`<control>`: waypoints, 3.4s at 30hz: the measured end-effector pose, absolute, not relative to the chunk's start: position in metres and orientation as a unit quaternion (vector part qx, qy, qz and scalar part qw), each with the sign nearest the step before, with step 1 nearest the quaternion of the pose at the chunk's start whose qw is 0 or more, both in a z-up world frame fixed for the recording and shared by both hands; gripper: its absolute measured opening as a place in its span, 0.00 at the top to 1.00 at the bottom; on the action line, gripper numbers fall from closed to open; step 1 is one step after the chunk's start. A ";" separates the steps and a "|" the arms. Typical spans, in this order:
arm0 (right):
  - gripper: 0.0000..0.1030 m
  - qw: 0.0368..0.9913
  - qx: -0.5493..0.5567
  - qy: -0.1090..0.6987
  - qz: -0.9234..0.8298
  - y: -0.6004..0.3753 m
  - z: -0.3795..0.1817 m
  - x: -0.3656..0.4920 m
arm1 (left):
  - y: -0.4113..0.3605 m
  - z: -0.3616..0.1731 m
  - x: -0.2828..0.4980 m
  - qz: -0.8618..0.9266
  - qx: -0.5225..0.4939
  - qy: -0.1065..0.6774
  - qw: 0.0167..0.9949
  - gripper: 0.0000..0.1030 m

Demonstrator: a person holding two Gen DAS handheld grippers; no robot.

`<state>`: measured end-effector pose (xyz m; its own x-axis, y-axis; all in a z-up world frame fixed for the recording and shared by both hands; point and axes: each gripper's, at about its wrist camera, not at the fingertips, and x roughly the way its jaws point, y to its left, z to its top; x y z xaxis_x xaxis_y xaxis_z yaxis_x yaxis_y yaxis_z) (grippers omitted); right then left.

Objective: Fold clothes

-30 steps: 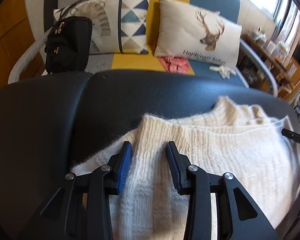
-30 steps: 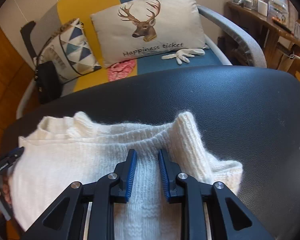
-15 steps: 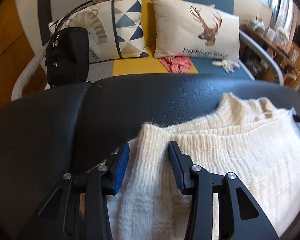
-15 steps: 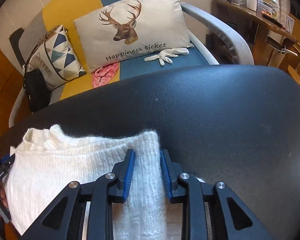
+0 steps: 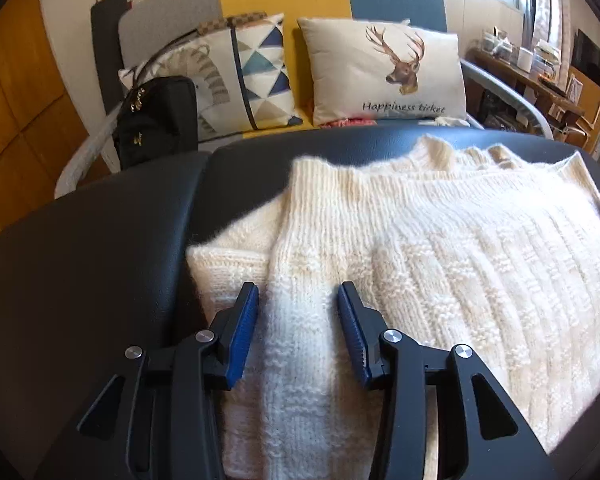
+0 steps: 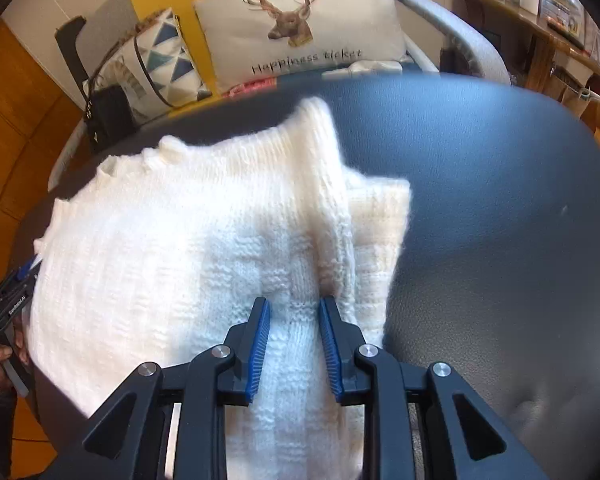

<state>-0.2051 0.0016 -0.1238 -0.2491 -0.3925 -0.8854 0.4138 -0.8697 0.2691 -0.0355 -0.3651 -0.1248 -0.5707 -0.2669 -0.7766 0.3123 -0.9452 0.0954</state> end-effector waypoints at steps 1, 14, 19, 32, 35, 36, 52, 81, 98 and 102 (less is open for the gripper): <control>0.77 0.255 0.551 -0.005 -0.795 0.007 -0.121 -0.203 | -0.367 -0.118 -0.030 -0.888 0.428 0.042 0.165 0.57; 0.78 0.252 0.550 -0.032 -0.796 0.031 -0.131 -0.128 | -0.354 -0.116 0.028 -0.889 0.411 0.104 0.171 0.57; 0.78 0.248 0.537 -0.050 -0.804 0.039 -0.117 -0.115 | -0.350 -0.117 0.049 -0.888 0.409 0.116 0.176 0.57; 0.76 0.248 0.513 0.059 -0.819 -0.006 -0.115 -0.084 | -0.356 -0.119 0.105 -0.883 0.402 0.167 0.177 0.55; 0.76 0.279 0.488 0.045 -0.826 -0.020 -0.097 -0.078 | -0.357 -0.107 0.112 -0.896 0.376 0.178 0.154 0.55; 0.76 0.287 0.482 0.048 -0.826 -0.029 -0.095 -0.076 | -0.354 -0.106 0.111 -0.899 0.375 0.171 0.145 0.55; 0.76 0.313 0.508 0.032 -0.801 -0.062 -0.122 -0.073 | -0.387 -0.099 0.104 -0.901 0.351 0.242 0.086 0.55; 0.76 0.297 0.543 -0.198 -0.760 0.048 -0.115 -0.143 | -0.436 -0.113 -0.001 -0.861 0.458 0.207 0.073 0.53; 0.76 0.279 0.542 -0.254 -0.751 0.071 -0.125 -0.152 | -0.423 -0.124 -0.022 -0.845 0.499 0.185 0.051 0.55; 0.75 0.275 0.540 -0.307 -0.734 0.097 -0.131 -0.162 | -0.424 -0.124 -0.025 -0.839 0.504 0.199 0.049 0.55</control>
